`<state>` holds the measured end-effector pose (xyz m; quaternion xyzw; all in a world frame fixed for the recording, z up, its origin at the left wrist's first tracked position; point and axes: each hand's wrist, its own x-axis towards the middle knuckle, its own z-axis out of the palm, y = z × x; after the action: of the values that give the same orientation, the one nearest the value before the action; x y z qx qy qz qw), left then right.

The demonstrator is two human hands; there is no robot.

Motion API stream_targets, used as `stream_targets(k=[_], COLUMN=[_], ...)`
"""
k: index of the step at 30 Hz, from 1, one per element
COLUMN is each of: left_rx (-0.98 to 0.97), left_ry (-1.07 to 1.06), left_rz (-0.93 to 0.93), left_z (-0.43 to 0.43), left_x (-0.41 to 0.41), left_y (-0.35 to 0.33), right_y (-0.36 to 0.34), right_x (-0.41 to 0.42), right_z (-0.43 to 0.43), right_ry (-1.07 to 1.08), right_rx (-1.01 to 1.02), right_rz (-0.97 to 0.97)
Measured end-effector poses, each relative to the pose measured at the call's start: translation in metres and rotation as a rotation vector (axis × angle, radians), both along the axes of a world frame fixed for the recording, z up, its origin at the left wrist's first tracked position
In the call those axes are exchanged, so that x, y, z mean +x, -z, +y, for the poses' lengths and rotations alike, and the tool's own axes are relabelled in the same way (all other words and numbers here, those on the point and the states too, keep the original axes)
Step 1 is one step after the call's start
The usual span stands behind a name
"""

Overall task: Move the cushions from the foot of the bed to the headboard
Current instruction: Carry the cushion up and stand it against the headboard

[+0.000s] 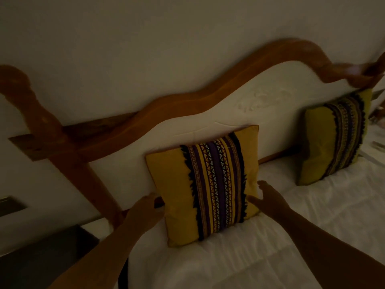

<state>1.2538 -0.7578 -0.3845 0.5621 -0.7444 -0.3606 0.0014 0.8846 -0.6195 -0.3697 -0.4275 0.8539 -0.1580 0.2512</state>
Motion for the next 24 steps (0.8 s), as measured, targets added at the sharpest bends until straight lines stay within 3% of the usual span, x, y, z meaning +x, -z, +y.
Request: stream_targets(k=[10,18,24], left_rx=[0.26,0.319,0.331], left_ry=[-0.242,-0.435,-0.538], left_rz=[0.307,0.413,0.516], left_z=[-0.059,-0.064,-0.07], left_x=[-0.038,-0.053,-0.059], left_y=[0.091,0.147,0.172], right_y=[0.086,0.142,0.145], right_x=[-0.068,-0.085,-0.098], right_z=[-0.07,-0.094,-0.112], right_ry=[0.238,0.389,0.37], right_rx=[-0.057,-0.13,-0.236], right_rz=[-0.152,-0.284,-0.374])
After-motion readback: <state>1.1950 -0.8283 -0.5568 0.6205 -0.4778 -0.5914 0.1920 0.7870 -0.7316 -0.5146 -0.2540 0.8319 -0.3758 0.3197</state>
